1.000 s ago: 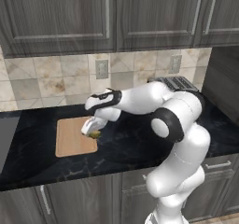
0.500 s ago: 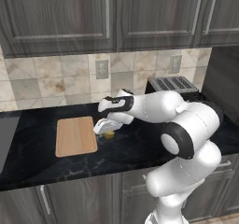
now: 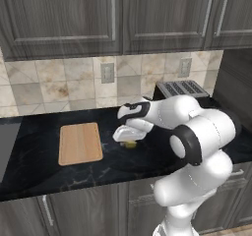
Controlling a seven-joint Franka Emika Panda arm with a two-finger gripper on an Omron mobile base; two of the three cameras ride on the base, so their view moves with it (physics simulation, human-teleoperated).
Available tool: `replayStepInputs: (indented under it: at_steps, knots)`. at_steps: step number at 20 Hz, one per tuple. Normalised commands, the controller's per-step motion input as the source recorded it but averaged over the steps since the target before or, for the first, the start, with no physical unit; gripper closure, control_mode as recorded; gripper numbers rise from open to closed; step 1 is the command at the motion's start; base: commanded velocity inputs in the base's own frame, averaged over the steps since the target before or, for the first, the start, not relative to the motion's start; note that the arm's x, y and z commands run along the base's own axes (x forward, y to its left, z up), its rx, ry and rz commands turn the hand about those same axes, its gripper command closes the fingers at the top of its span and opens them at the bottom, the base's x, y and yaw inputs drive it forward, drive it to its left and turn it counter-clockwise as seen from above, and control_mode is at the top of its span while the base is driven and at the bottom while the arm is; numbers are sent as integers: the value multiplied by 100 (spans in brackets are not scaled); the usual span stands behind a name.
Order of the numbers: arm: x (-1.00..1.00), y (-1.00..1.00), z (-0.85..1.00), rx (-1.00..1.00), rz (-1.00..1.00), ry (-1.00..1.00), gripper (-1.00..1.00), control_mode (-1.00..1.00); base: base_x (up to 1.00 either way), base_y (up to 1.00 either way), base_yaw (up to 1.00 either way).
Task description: Pick up the sponge from the counter and clean the cutting board by briefly scrubbing or pressing down on the cutting board. Once finished, release the sponge.
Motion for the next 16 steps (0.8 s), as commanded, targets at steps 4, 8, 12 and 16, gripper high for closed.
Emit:
replayStepInputs:
  at_steps: [4,8,12,16]
  knots:
    - [22,-21,-37,-6,-6,13,100,-100,0,0,0]
    - [3,-1,-35,-6,-1,1,100,-100,0,0,0]
    - [0,1,-41,-11,0,0,100,-100,0,0,0]
    - [0,16,-44,-13,0,0,-100,-100,0,0,0]
